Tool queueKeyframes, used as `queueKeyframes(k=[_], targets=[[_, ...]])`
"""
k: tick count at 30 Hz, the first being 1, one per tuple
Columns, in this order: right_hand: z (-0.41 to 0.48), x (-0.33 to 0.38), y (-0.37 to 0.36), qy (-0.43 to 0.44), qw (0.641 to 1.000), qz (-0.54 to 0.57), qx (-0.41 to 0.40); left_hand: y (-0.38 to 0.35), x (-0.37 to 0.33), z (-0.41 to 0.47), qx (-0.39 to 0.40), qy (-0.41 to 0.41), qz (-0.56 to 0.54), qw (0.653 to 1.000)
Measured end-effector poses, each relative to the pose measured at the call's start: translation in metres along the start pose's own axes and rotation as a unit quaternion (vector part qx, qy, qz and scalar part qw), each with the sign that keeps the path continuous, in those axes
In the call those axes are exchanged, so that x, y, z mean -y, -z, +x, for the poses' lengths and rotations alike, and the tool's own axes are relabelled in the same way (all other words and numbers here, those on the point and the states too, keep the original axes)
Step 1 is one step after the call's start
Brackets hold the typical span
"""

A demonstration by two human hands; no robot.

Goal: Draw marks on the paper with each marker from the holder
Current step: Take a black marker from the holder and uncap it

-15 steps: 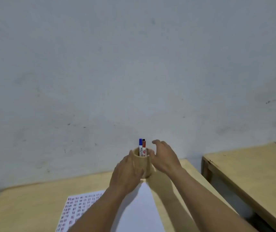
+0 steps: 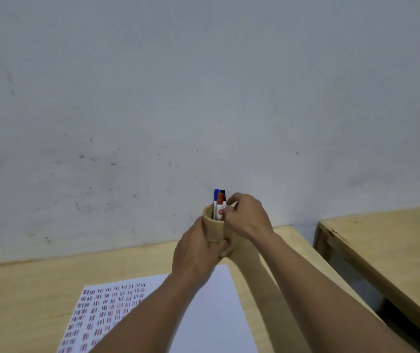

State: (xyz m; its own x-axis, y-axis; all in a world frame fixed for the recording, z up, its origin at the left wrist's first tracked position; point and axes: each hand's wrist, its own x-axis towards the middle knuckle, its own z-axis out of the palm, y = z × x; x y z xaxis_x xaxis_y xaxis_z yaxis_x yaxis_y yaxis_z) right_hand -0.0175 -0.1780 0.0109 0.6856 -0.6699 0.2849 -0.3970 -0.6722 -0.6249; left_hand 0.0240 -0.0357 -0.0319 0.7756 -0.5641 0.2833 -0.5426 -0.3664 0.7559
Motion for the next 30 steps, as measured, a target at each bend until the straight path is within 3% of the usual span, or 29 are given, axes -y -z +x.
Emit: queueKeyframes(k=[13, 23, 30], targets=[[0.000, -0.001, 0.008, -0.009, 0.990, 0.133, -0.045, 0.002, 0.000, 0.000, 0.010, 0.012, 0.000, 1.000], [-0.020, 0.036, 0.063, 0.052, 0.978, 0.189, -0.067, 0.021, -0.016, -0.008, 0.029, 0.052, 0.046, 0.997], [-0.066, 0.071, 0.085, 0.106, 0.980, 0.163, -0.040, 0.070, -0.053, -0.029, -0.076, 0.000, -0.035, 0.996]])
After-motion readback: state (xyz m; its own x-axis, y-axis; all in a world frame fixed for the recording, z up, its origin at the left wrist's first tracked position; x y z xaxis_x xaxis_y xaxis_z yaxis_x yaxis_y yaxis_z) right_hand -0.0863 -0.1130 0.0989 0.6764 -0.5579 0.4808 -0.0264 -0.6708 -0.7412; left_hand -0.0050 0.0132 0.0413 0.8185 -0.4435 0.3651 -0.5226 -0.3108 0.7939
